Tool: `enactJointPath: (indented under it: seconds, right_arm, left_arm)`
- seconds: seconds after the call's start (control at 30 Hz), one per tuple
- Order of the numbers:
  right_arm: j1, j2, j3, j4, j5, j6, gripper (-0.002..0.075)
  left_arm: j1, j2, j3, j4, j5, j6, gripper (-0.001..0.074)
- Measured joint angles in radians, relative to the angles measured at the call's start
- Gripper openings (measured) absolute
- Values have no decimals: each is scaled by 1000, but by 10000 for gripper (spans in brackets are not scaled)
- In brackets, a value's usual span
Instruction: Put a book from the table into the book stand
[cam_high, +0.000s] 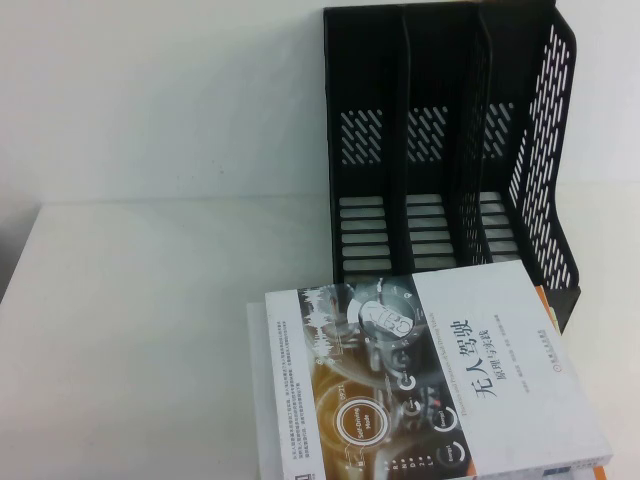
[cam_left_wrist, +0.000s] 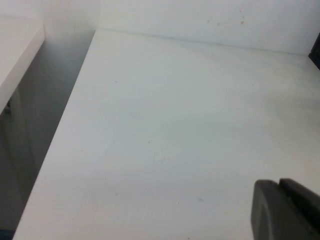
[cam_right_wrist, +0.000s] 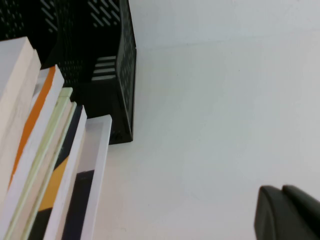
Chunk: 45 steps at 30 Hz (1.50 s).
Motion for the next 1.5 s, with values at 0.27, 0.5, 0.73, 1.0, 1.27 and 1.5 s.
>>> enactJointPath:
  seconds: [0.27,0.5,0.73,1.0,1.27,1.5]
  right_arm:
    - [0,0,-2,0,5,0,-3]
    - [0,0,-2,0,5,-6,-3]
    - [0,0,-2,0,6,-9,-3]
    - [0,0,-2,0,6,-9,-3]
    - [0,0,-2,2,8,-11,-3]
    - [0,0,0,26,-47,-9,-3]
  left_arm:
    - [0,0,0,2,0,6,-4]
    - [0,0,0,2,0,10,-4]
    - [0,0,0,4,0,10,-4]
    - [0,0,0,4,0,17,-4]
    - [0,0,0,9,0,32,-4]
    - [0,0,6,9,-84,35,-4]
